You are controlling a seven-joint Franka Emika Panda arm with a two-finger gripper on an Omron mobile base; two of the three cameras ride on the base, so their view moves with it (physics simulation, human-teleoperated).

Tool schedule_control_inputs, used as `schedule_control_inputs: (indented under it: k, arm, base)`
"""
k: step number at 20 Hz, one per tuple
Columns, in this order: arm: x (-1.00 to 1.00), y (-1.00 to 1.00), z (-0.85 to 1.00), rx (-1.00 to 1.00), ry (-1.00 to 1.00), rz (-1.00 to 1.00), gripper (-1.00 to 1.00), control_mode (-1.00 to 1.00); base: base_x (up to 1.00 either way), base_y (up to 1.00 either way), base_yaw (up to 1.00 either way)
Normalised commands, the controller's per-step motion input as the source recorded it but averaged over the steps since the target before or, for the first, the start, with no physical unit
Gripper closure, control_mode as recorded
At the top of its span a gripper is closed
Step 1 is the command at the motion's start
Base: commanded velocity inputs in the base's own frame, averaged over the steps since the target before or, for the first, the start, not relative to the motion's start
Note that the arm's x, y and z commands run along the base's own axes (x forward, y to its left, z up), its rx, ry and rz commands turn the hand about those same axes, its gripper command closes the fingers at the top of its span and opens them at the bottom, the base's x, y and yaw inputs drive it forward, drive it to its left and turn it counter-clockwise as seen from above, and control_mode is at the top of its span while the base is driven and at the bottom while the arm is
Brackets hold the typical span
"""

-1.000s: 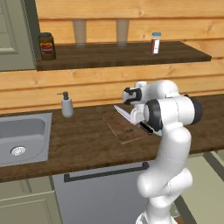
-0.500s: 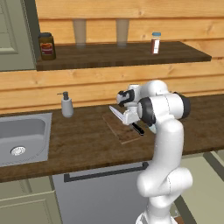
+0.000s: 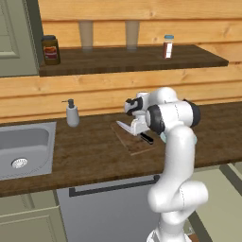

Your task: Pick up the knife from the drawer and place it on the cutting board. Then place the meat from the plate to the cutting board.

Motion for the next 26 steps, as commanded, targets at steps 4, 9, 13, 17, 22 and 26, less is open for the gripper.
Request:
schedule_control_inputs:
  k: [4,9,13,17,22,26]
  arm:
    - [-0.26,0.06,0.04,0.0,-0.09,-0.06,-1.0,-1.0]
    - [-0.4,0.03,0.32,0.0,-0.08,-0.05,-1.0,-1.0]
    - [-0.45,0.05,0.25,0.0,-0.13,-0.06,-1.0,-1.0]
    - [-0.56,0.0,0.23,0.0,-0.16,-0.07,-1.0,-1.0]
    - [-0.55,-0.01,0.31,0.0,-0.16,-0.08,-1.0,-1.0]
    - [-0.25,-0.27,0.28,0.0,-0.12,-0.08,-1.0,-1.0]
  base:
    - [0.0,0.0,0.0]
    - [0.0,0.0,0.0]
    - [0.0,0.0,0.0]
    - [0.0,0.0,0.0]
    - [0.0,0.0,0.0]
    - [0.0,0.0,0.0]
